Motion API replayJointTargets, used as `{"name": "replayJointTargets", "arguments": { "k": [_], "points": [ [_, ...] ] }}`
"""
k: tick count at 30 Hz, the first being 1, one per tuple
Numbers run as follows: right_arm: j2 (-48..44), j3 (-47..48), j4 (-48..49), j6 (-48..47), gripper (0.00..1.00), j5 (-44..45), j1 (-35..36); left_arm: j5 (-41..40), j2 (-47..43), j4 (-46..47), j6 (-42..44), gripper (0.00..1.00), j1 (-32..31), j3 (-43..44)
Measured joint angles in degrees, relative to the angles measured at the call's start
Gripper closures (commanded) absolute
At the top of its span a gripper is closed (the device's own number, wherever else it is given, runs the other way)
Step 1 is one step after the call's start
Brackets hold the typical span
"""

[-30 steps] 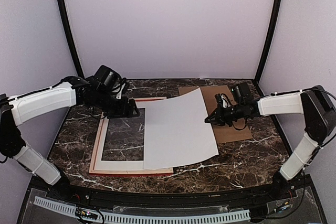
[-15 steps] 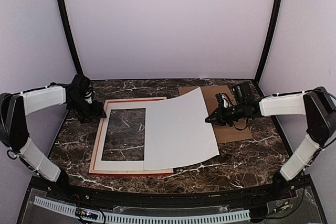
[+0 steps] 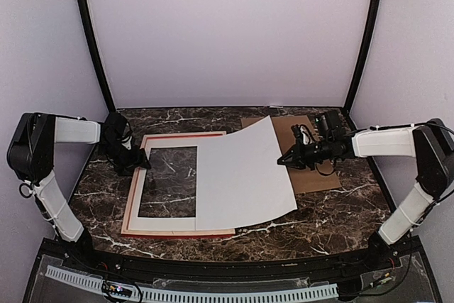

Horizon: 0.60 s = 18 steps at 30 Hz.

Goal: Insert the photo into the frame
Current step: Place the photo on the mat board.

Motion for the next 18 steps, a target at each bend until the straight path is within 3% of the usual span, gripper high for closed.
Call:
{"name": "replayJointTargets", "arguments": {
  "k": [7,18],
  "points": [
    [-2.25,0.02,-0.24,0.35,1.0,-0.46,0.0,7.13,-1.22,5.86,0.02,0.28,-1.22,-3.48],
    [-6.67,4.44,-7.04,0.81,1.0,-0.98,-0.57,10.14,-3.43,9.27,-6.1,0.27,-12.68,-6.75]
  ]
}}
